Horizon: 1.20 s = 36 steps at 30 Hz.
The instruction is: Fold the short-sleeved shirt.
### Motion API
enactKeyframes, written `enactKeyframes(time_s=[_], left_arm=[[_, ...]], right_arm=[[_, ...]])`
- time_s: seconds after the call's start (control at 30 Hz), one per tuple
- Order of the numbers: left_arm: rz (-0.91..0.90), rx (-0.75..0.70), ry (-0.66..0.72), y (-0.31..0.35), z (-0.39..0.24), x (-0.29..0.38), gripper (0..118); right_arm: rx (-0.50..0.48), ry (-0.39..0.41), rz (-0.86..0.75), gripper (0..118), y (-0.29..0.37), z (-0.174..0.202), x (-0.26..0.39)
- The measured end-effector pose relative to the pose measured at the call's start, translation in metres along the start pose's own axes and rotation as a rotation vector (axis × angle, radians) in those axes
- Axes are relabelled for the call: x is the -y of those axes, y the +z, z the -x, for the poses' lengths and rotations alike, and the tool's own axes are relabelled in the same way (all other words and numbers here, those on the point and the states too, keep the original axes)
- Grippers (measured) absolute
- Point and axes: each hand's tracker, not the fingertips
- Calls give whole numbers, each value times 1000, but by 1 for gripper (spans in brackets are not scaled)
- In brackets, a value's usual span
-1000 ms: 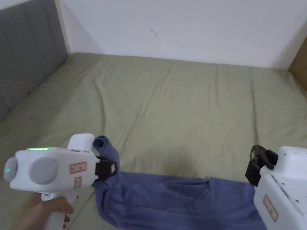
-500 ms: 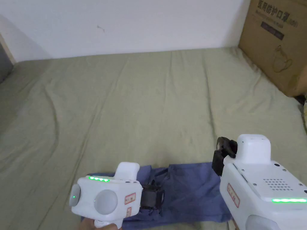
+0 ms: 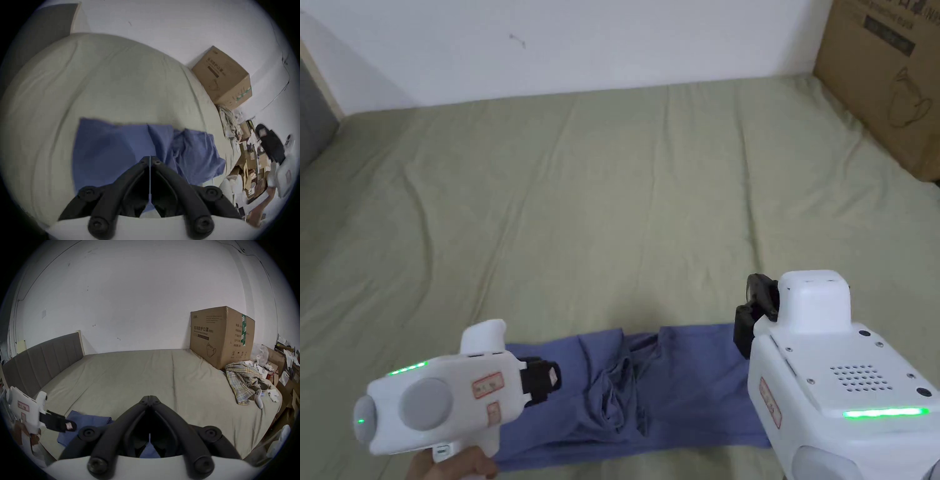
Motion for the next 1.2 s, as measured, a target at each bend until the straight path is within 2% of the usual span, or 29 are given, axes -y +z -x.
enactKeyframes(time_s=[0.2, 0.5, 0.77, 0.97, 1.03, 1.1, 1.2], left_arm=[[127, 21, -21, -49, -27, 23, 1], [122, 81, -80, -48, -63, 27, 1], [133, 78, -110, -55, -81, 43, 1], [173, 194, -94, -42, -79, 46, 1], [158, 183, -108, -33, -76, 46, 1], [127, 193, -103, -15, -61, 40, 1], [38, 220, -20, 19, -24, 27, 1]], right_arm=[[-3, 29, 3, 0, 3, 0, 2], [14, -18, 23, 0, 0, -14, 3], [11, -2, 47, 0, 1, -13, 8], [1, 3, 45, 0, 4, -7, 4], [4, 14, 42, 0, 6, -5, 2], [6, 16, 38, 0, 9, -3, 0], [10, 9, 19, 0, 13, 2, -5]])
